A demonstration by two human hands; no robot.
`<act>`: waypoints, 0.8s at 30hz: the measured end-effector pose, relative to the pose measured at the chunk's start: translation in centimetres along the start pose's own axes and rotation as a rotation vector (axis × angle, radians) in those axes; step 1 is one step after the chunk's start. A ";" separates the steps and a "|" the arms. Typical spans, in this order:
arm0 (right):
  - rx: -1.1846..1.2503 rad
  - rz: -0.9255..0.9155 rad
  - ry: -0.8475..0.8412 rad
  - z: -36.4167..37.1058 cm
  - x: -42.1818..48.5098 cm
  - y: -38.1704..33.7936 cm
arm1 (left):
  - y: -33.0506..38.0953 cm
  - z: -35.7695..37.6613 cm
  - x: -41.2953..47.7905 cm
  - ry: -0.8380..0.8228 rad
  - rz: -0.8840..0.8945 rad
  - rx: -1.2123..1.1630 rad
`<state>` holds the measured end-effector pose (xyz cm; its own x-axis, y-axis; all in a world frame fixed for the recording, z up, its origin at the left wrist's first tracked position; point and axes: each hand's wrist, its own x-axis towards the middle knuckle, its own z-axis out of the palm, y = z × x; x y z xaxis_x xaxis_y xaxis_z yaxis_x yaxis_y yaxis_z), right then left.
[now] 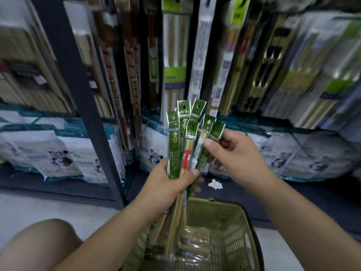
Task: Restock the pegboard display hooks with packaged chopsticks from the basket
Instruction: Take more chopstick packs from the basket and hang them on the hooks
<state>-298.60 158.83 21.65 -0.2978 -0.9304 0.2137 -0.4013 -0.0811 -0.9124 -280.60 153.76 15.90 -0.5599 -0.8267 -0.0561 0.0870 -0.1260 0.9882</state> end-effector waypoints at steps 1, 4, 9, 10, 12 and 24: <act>0.042 -0.041 0.038 -0.5 0.4 -0.9 | 1.2 0.3 0.5 0.002 0.050 0.023; 0.173 -0.115 0.187 -2.1 2.2 -3.8 | 5.3 1.4 2.8 0.007 0.201 0.077; 0.167 -0.254 0.334 -5.1 5.5 -7.6 | 10.4 4.0 7.0 -0.013 0.323 0.098; 0.166 -0.263 0.354 -5.7 6.2 -8.1 | 11.0 4.5 7.7 -0.019 0.337 0.102; 0.155 -0.261 0.396 -6.7 7.4 -8.9 | 11.6 5.2 8.9 -0.028 0.336 0.105; 0.057 -0.189 0.479 -10.5 12.1 -11.0 | 11.4 5.6 11.3 -0.043 0.287 -0.018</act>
<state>-306.87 152.25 37.94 -0.5932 -0.6305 0.5006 -0.4428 -0.2637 -0.8569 -290.54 146.09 27.35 -0.5451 -0.8057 0.2318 0.2612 0.0995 0.9601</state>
